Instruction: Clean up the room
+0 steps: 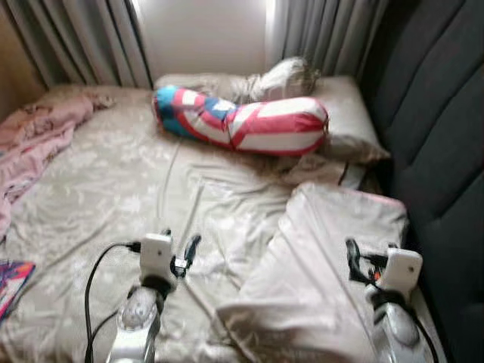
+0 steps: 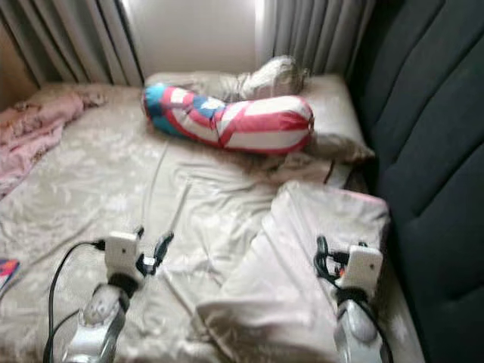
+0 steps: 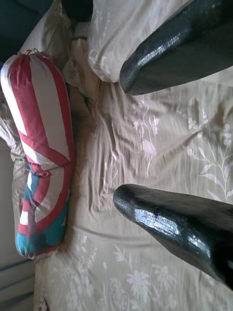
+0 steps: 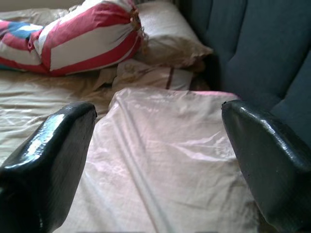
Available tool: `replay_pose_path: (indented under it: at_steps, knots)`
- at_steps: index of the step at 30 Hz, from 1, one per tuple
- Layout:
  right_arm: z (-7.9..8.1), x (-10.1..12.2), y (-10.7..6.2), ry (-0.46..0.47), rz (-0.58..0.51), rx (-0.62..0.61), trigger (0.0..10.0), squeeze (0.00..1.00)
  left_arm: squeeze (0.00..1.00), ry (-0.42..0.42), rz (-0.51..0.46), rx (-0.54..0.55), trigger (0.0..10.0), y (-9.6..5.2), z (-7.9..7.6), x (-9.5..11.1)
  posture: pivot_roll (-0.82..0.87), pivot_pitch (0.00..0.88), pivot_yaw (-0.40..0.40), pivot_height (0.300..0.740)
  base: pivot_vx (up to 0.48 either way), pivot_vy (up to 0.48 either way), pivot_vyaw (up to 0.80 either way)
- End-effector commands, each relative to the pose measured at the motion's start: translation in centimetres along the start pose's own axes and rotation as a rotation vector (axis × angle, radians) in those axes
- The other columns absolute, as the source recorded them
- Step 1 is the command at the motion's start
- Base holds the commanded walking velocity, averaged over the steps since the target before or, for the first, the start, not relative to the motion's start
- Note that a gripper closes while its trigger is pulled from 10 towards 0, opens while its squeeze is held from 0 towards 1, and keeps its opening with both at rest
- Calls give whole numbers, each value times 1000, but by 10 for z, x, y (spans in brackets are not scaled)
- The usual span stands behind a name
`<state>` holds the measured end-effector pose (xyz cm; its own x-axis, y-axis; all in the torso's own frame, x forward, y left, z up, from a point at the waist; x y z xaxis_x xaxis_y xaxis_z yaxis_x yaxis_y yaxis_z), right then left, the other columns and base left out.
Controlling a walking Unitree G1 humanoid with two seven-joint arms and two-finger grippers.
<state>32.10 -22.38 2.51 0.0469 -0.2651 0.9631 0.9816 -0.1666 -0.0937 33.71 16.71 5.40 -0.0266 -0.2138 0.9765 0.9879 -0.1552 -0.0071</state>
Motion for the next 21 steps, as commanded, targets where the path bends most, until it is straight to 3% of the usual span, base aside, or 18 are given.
replay_pose_path:
  at_steps: [1,13,21]
  knots:
    - [-1,0,1,2,6,-5,10000,0,0,0,-5,7,10000,-1,2,2,-89,0,-55,740,0,-382,0]
    - [-6,-4,-1,6,26,-34,10000,0,0,1,-4,-1,10000,-2,1,2,-90,0,-54,740,0,-394,0]
    - [-7,-8,-3,4,43,-43,10000,0,0,-8,-2,-2,10000,-2,1,2,-90,0,-54,740,0,0,0]
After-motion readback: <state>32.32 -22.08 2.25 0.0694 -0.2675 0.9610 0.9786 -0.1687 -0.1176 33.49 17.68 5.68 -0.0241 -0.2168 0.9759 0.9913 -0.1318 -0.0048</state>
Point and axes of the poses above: a point about 5 cm out from each wrist's last joint towards the gripper, its own y axis pointing out of the wrist towards the gripper, its own x axis along the axis of the wrist's last joint, z = x × y, the point moved 6 cm from there along y, pointing out of the wrist towards the gripper, and after that the axes turned 10 degrees about y, right-handed, at the moved point
